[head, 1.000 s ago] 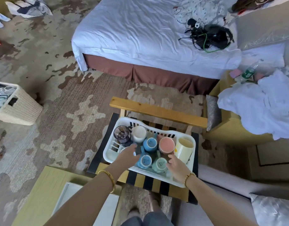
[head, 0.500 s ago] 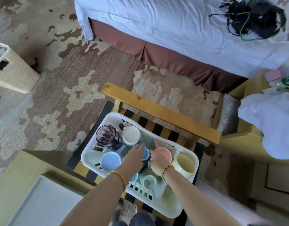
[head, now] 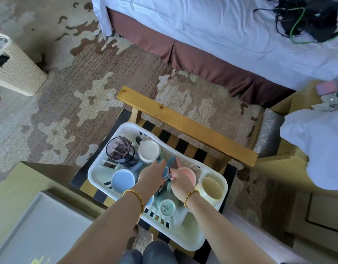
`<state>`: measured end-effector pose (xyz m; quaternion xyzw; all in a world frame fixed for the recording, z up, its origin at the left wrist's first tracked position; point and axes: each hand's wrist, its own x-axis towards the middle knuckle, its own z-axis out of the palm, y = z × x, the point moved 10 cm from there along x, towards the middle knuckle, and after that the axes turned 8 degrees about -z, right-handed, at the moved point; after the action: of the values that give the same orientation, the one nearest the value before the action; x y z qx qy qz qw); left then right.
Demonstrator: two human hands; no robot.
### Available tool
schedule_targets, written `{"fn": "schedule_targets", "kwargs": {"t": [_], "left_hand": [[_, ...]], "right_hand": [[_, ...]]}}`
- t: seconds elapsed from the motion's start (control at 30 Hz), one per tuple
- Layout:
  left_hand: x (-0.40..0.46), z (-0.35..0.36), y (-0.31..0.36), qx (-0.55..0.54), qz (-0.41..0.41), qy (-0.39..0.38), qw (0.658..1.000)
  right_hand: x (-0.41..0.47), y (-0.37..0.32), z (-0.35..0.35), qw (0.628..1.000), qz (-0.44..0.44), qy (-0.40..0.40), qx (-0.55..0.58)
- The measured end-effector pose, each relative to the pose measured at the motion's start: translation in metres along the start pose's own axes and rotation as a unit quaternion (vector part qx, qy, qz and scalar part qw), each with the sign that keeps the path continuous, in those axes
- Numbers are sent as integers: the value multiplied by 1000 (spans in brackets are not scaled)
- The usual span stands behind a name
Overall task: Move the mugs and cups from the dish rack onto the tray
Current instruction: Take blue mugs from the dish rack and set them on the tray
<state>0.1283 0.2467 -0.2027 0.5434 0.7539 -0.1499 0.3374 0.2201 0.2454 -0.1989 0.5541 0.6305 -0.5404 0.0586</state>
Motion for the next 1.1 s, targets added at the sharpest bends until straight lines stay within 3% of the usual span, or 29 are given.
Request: {"fn": "schedule_targets", "kwargs": {"t": [0.5, 0.67, 0.8, 0.93, 1.1], "left_hand": [[-55, -61, -19, -121, 13, 58, 991], [-88, -89, -43, -132, 21, 93, 987], [-126, -110, -90, -161, 6, 105, 981], [-182, -121, -153, -197, -17, 98, 975], [-256, -101, -236, -235, -61, 89, 966]], "right_hand": [[-36, -34, -35, 994, -62, 74, -47], [-50, -78, -33, 976, -142, 115, -117], [-58, -132, -7, 956, -210, 83, -187], [-64, -185, 41, 926, -267, -1, -267], [-92, -245, 134, 843, -348, -81, -402]]}}
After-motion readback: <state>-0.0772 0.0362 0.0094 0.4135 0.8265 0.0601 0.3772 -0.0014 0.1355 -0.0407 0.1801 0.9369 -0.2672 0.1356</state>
